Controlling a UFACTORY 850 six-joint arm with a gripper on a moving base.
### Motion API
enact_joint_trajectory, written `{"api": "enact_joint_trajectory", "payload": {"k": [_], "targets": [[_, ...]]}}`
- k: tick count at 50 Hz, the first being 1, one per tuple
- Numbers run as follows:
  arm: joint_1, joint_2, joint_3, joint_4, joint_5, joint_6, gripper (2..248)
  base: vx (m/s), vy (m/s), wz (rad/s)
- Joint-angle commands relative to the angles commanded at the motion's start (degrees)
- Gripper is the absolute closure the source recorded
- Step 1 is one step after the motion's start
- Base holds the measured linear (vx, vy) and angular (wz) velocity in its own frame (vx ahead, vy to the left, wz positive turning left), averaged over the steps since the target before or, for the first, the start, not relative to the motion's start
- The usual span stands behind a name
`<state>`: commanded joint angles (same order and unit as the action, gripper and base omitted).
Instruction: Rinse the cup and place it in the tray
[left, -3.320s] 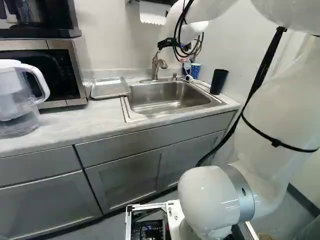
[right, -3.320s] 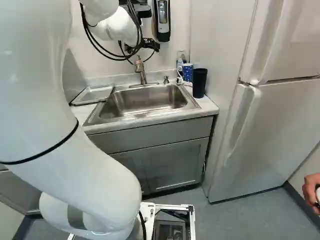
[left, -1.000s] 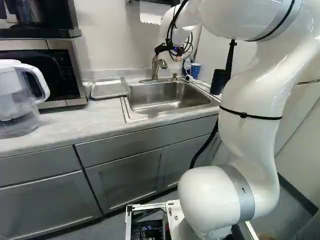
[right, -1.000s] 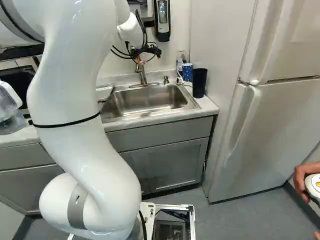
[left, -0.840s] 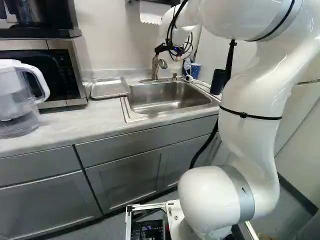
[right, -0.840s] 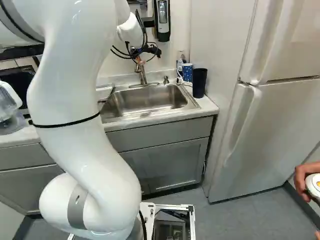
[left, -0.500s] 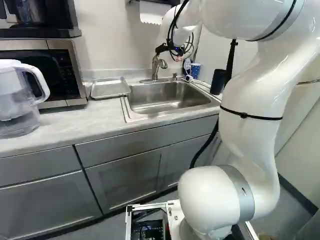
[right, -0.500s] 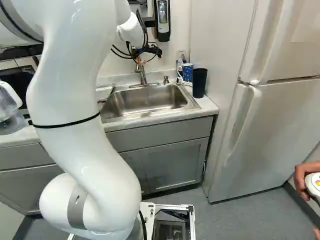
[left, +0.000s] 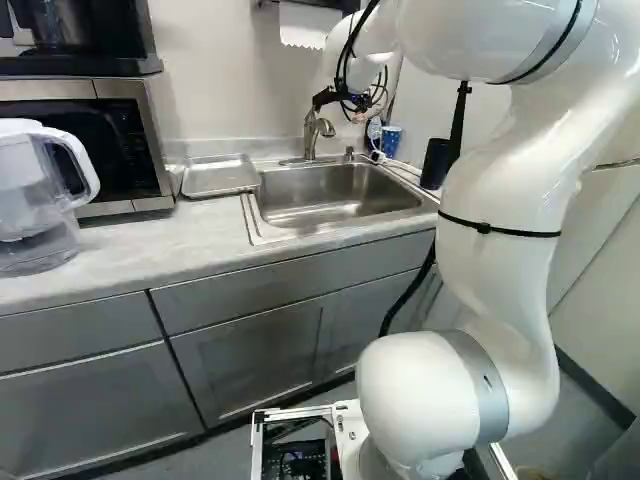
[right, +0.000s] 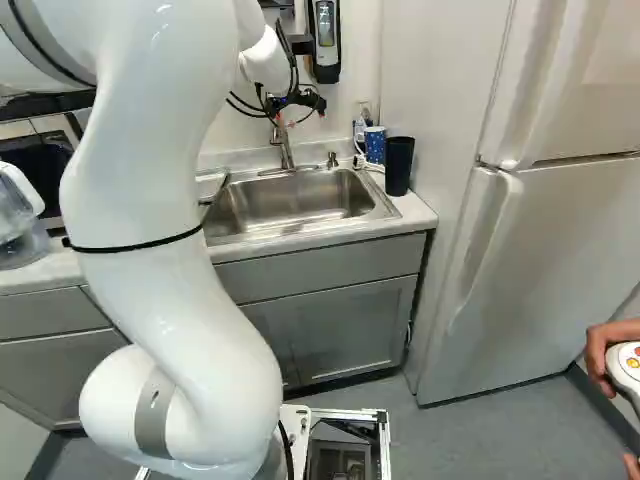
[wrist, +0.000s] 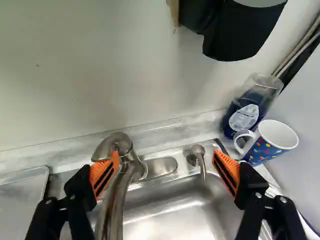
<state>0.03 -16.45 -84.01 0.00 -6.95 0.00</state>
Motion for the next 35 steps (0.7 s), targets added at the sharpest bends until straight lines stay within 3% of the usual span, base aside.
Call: {"api": "enact_joint_trajectory", "payload": {"k": [10, 26, 35], "targets": [[0.00, -1.52, -1.75, 0.00, 0.54, 0.00, 3, 0.000, 0.000, 0.000], [0.22, -4.72, -5.51, 0.00, 5.65, 0.00, 3, 0.000, 0.000, 0.000], [0.55, -7.18, -8.44, 0.00, 5.74, 0.00, 3, 0.000, 0.000, 0.000]]}}
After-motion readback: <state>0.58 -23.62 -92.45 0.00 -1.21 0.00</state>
